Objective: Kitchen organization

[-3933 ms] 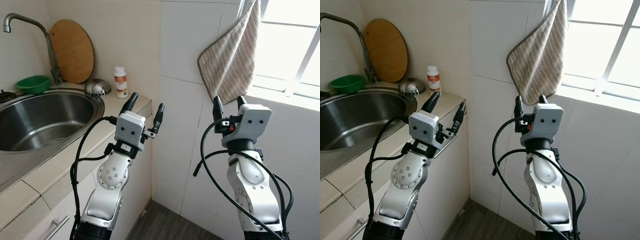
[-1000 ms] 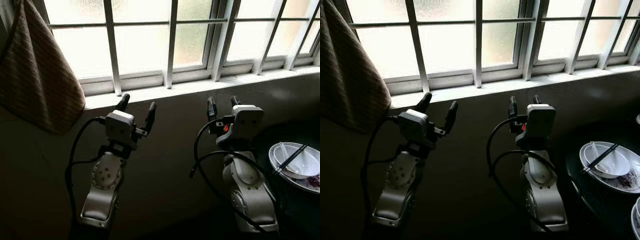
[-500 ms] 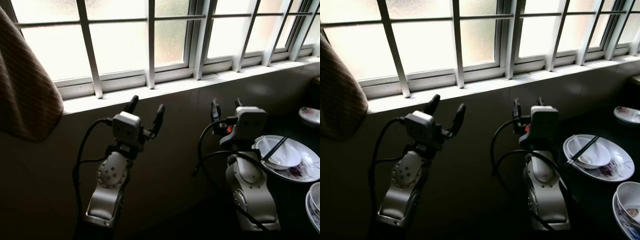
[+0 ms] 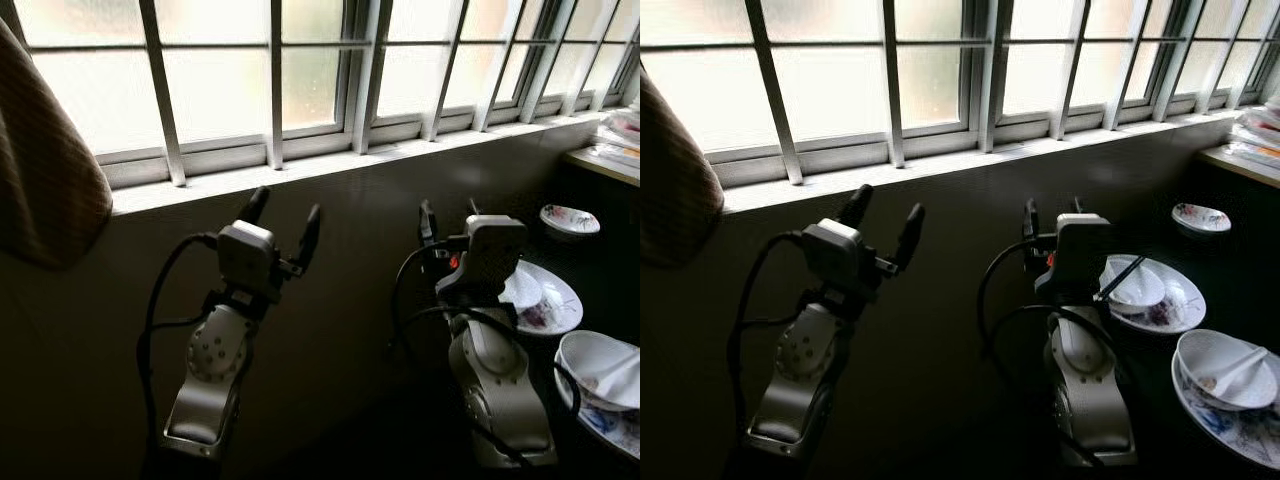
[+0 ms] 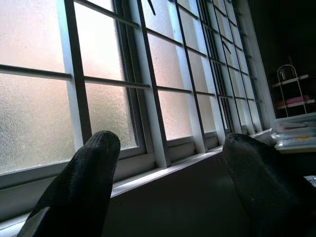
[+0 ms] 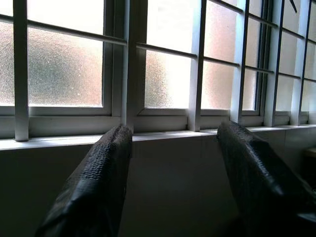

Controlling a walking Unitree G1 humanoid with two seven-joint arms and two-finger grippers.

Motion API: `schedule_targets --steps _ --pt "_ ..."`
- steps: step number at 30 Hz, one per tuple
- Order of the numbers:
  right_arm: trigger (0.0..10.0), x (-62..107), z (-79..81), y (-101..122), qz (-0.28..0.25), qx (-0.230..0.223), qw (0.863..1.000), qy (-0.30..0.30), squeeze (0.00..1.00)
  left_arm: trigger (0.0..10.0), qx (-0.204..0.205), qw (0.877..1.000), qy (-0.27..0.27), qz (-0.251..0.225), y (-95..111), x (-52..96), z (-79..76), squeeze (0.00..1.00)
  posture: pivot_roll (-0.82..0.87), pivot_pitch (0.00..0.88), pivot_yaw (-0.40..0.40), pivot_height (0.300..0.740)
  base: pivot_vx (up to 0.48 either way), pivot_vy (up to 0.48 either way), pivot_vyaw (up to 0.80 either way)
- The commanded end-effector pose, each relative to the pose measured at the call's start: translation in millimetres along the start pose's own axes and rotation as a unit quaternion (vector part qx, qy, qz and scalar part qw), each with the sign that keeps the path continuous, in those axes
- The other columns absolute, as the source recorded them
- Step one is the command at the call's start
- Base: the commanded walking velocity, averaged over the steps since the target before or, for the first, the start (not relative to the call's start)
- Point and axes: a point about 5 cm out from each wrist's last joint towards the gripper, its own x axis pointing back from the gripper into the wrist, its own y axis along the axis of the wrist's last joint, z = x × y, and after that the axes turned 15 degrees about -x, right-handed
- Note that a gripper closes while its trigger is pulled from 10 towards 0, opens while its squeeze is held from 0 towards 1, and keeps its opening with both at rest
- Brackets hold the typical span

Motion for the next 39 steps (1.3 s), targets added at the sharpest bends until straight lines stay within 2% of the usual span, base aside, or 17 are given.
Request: schedule_targets --steps 1,11,15,21,39 --pt "10.0 -0.9 -1.3 3.1 -0.007 0.007 1.0 -0.002 0.0 10.0 0.002 1.0 -0.008 0.0 0.8 -1.5 -4.5 0.0 -0.01 0.0 -0.014 0.74 0.0 0.0 -0.8" --pt "10.0 -1.5 -1.8 1.6 -0.005 0.013 1.0 -0.005 0.0 10.0 -0.001 1.0 -0.009 0.002 0.2 -1.3 -4.2 0.0 -0.01 0.0 -0.014 0.74 0.0 0.0 -0.78" --pt "10.0 -1.6 -3.7 -1.3 0.002 0.029 1.0 -0.01 0.0 10.0 -0.002 1.0 -0.011 0.003 -0.3 -1.1 -4.8 0.0 -0.01 0.0 -0.014 0.74 0.0 0.0 0.0" --pt "10.0 -2.5 -8.5 -5.0 0.018 0.006 0.999 -0.035 0.0 10.0 -0.005 1.0 -0.014 0.005 -1.4 -0.9 -5.5 0.0 -0.01 0.0 -0.015 0.74 0.0 0.0 -0.53" --pt "10.0 -3.8 -10.0 -6.8 0.024 0.009 0.999 -0.044 0.0 10.0 -0.009 1.0 -0.017 0.007 -2.7 -0.9 -5.9 0.0 -0.01 0.0 -0.013 0.74 0.0 0.0 -0.8"
